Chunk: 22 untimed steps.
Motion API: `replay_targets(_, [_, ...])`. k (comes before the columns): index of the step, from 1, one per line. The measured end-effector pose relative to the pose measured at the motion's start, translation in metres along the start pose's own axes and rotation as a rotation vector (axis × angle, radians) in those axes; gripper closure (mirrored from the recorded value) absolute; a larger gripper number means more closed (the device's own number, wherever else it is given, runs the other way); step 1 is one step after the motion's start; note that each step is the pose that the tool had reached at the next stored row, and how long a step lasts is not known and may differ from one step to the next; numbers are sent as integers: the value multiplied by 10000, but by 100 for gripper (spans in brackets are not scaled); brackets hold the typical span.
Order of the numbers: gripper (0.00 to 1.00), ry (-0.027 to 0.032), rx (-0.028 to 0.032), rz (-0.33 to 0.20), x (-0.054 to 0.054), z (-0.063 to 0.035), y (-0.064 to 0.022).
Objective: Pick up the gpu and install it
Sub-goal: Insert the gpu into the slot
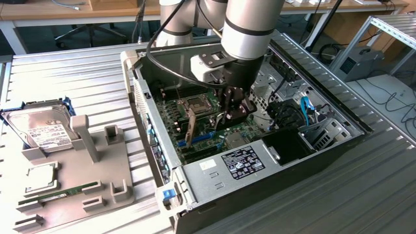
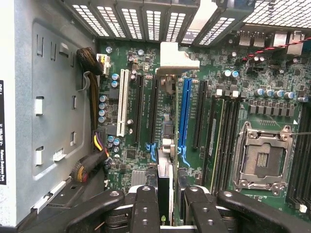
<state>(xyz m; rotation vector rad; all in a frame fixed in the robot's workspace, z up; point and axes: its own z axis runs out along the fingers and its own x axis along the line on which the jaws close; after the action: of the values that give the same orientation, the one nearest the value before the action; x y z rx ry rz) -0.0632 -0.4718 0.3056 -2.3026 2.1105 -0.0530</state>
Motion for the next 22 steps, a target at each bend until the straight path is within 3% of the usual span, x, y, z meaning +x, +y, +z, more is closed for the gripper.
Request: replay_targets(22, [74, 0, 0, 1, 16, 32, 11])
